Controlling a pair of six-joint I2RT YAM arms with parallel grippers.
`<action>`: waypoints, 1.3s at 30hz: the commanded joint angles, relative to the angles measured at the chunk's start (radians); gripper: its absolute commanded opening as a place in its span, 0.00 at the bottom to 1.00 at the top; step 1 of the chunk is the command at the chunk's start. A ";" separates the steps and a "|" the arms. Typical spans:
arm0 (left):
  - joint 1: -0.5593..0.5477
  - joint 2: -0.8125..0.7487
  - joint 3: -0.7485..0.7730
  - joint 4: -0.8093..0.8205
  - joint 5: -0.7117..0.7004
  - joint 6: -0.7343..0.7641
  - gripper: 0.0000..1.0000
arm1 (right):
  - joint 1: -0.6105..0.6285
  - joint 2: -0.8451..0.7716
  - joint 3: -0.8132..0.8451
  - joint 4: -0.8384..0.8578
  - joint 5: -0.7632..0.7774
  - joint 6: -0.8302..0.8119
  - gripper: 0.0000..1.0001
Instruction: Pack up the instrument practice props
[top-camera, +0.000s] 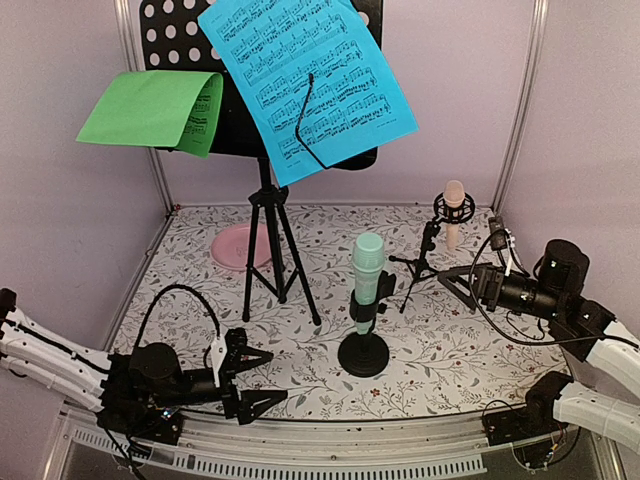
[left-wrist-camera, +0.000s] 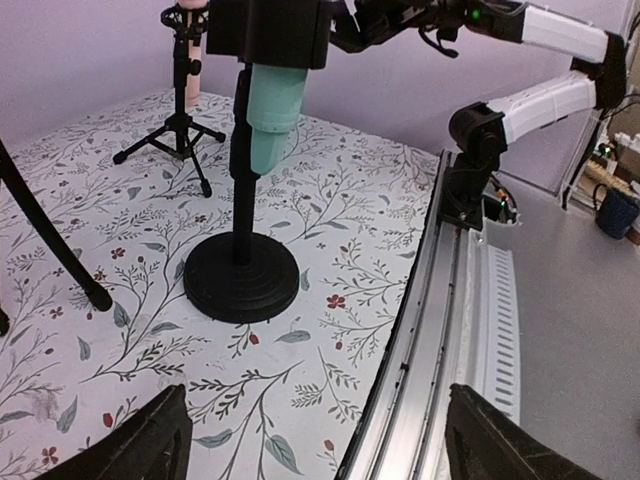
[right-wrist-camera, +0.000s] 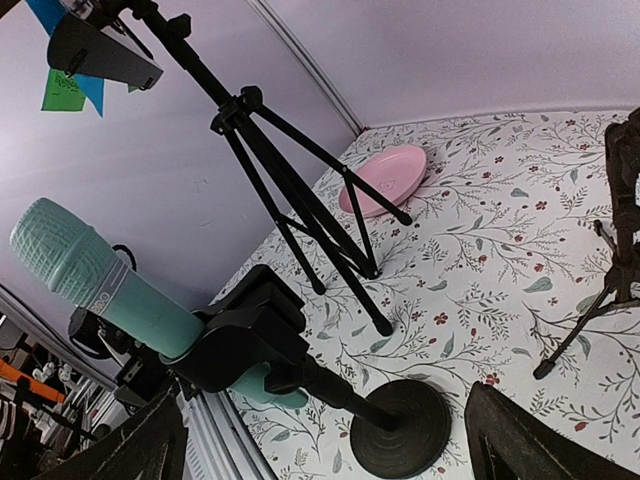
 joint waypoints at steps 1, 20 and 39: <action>-0.077 0.251 0.050 0.299 -0.194 0.130 0.89 | 0.008 0.020 -0.037 0.093 -0.052 0.024 0.99; -0.029 0.626 0.451 0.286 -0.376 0.149 0.99 | 0.136 0.109 -0.144 0.299 -0.013 0.054 0.99; -0.030 0.845 0.749 0.318 -0.614 0.302 0.94 | 0.146 0.323 -0.021 0.295 -0.013 -0.040 0.99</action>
